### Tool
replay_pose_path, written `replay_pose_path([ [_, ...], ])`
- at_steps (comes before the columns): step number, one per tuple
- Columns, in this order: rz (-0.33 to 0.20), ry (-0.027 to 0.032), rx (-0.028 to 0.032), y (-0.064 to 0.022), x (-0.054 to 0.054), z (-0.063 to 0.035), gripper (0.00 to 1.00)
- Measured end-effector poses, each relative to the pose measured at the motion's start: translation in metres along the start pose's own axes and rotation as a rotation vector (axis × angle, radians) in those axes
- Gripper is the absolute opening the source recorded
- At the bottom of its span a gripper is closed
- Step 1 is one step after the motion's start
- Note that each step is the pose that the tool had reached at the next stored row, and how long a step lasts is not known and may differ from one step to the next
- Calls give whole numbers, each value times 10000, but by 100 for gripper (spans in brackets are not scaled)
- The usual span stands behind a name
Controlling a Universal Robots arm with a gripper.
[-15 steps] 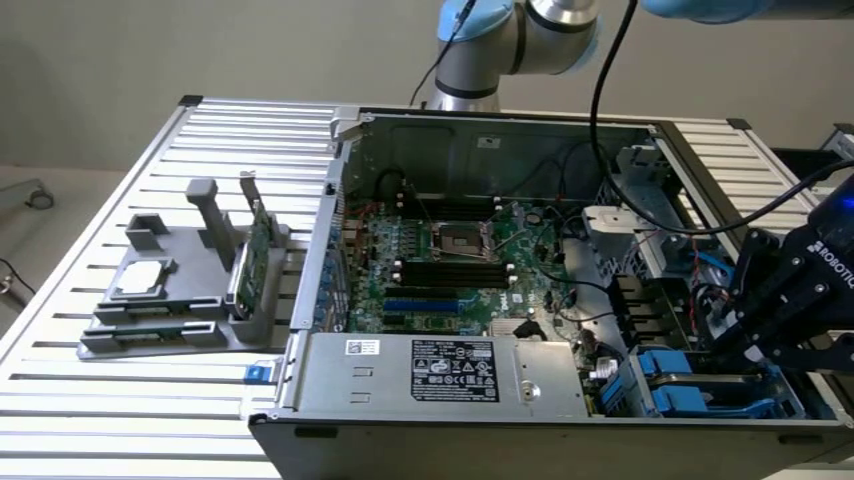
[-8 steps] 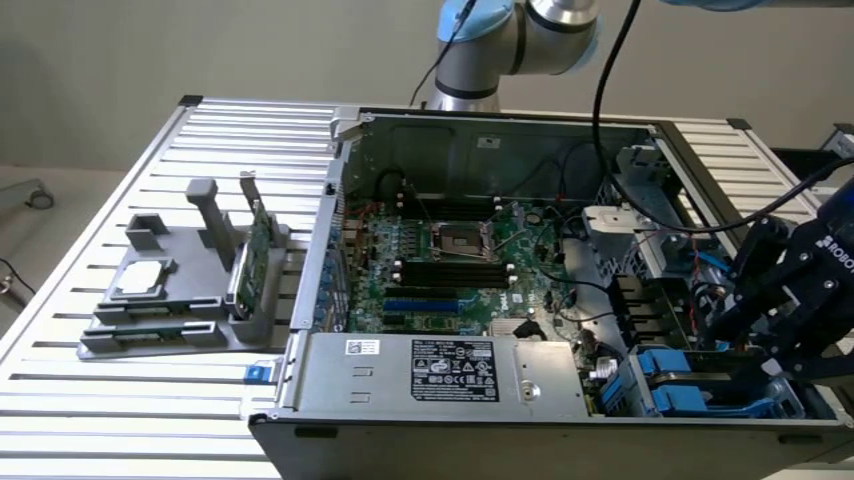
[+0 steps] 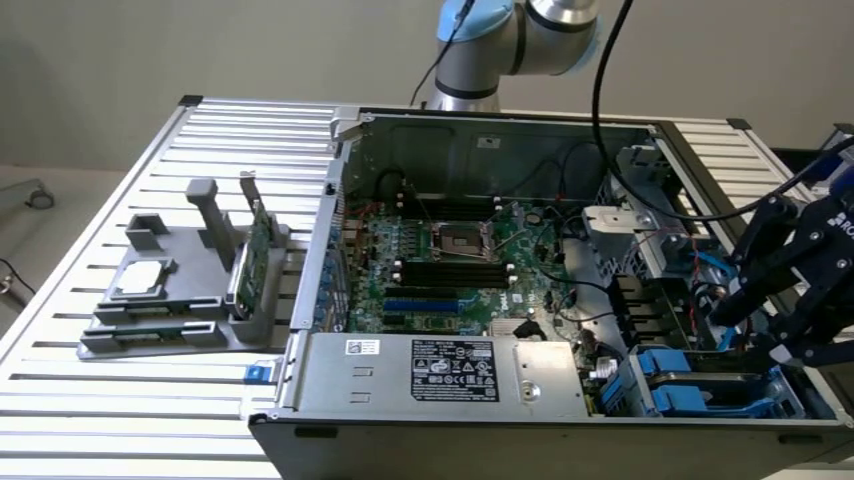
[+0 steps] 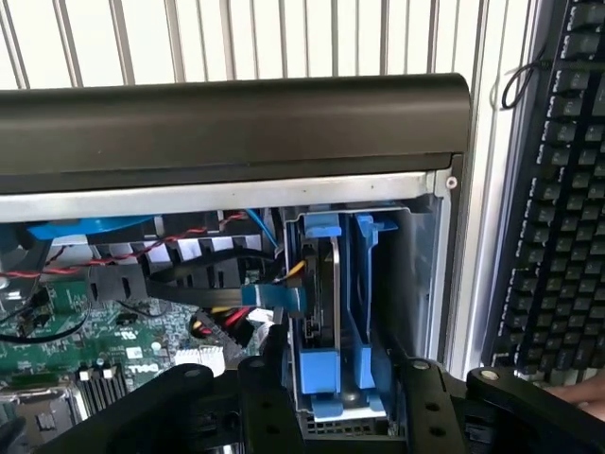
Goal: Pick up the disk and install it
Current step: 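Insert the first disk wire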
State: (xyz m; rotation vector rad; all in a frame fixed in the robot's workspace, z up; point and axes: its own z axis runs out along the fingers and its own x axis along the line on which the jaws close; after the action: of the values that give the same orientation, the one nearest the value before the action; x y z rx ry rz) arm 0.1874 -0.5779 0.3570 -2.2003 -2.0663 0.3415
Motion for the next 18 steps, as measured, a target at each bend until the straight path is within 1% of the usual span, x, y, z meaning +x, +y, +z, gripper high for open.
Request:
replay_pose_path([
  [2, -2, 6, 2, -35, -7, -44, 48],
  [5, -4, 8, 7, -53, -2, -97, 48],
  [10, -3, 5, 7, -65, 96, -137, 48],
  [12, -2, 7, 7, -45, 135, -149, 48],
  [13, -2, 5, 6, -21, 144, -158, 48],
  [16, -2, 6, 7, 80, 158, -183, 48],
  [18, -2, 7, 7, 132, 162, -195, 48],
])
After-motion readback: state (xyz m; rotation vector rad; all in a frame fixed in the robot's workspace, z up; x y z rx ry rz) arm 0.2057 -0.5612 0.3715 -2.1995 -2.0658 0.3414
